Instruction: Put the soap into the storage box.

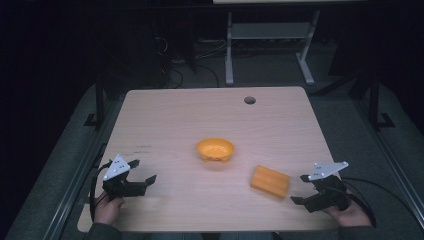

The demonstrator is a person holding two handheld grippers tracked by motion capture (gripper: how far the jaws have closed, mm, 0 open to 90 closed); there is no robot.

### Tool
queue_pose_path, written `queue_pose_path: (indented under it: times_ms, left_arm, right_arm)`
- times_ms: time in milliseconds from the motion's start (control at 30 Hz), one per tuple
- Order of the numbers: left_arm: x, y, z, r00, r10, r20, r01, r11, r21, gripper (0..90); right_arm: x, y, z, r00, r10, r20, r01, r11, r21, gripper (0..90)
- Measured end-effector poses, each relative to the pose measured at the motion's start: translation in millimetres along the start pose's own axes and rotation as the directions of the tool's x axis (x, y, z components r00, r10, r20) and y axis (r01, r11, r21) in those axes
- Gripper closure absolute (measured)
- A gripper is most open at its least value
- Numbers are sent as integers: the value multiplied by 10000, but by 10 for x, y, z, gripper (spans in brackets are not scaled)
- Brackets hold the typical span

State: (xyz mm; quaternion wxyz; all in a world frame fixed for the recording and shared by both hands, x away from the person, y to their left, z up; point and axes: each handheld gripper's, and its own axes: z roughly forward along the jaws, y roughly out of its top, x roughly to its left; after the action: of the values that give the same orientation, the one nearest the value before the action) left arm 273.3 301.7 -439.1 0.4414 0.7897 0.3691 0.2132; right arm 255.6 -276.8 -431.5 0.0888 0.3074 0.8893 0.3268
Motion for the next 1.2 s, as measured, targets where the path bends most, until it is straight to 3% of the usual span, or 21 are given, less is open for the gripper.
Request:
queue_pose_path:
  times_ms: [567, 933, 1200]
  left_arm:
    - [18, 2, -21, 10000, 47, -3, -47, 10000, -6, 141]
    - [14, 1, -17, 10000, -70, 6, 70, 9999, -110, 141]
    - [17, 2, -18, 10000, -85, 29, 85, 9999, -120, 141]
  right_arm:
    - [29, 408, 202, 9956, -834, -426, 861, 9941, 653, 153]
    - [13, 561, 305, 9915, -1188, -535, 1236, 9874, 989, 153]
    - [13, 649, 476, 9867, -1484, -659, 1557, 9797, 1262, 152]
